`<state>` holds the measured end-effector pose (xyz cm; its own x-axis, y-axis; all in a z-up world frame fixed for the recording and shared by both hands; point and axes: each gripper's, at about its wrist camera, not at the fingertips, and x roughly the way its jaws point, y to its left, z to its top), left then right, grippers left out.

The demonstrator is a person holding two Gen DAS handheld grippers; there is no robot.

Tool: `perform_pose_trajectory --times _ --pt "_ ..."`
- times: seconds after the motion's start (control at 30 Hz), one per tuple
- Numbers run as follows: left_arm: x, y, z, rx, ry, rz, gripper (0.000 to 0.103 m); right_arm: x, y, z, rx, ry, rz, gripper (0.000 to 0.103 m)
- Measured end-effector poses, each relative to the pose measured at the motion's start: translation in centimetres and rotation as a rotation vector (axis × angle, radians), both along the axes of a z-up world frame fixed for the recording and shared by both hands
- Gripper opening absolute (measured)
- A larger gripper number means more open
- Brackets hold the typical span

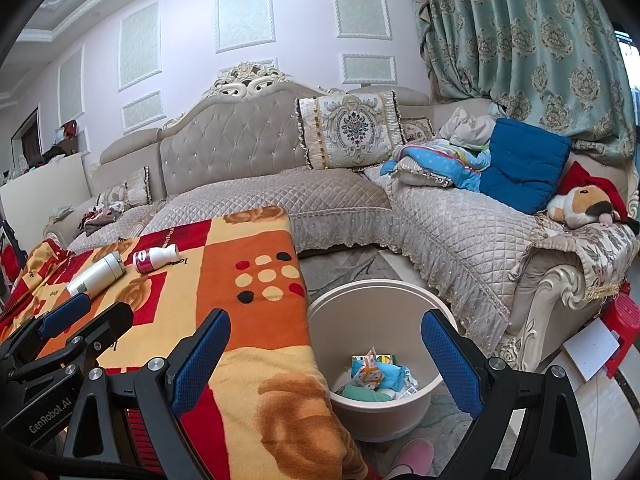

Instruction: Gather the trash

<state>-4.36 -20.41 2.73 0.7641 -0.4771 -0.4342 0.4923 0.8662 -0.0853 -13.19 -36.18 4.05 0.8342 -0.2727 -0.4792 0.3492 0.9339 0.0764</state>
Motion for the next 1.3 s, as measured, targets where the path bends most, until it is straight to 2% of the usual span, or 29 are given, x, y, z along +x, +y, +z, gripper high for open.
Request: perform_pose_trajectory --times 1.3 --pt "0.3 -0.1 -1.0 0.012 0.019 -0.019 0.073 0.5 -0.5 -1.1 0.001 0.031 0.008 0.095"
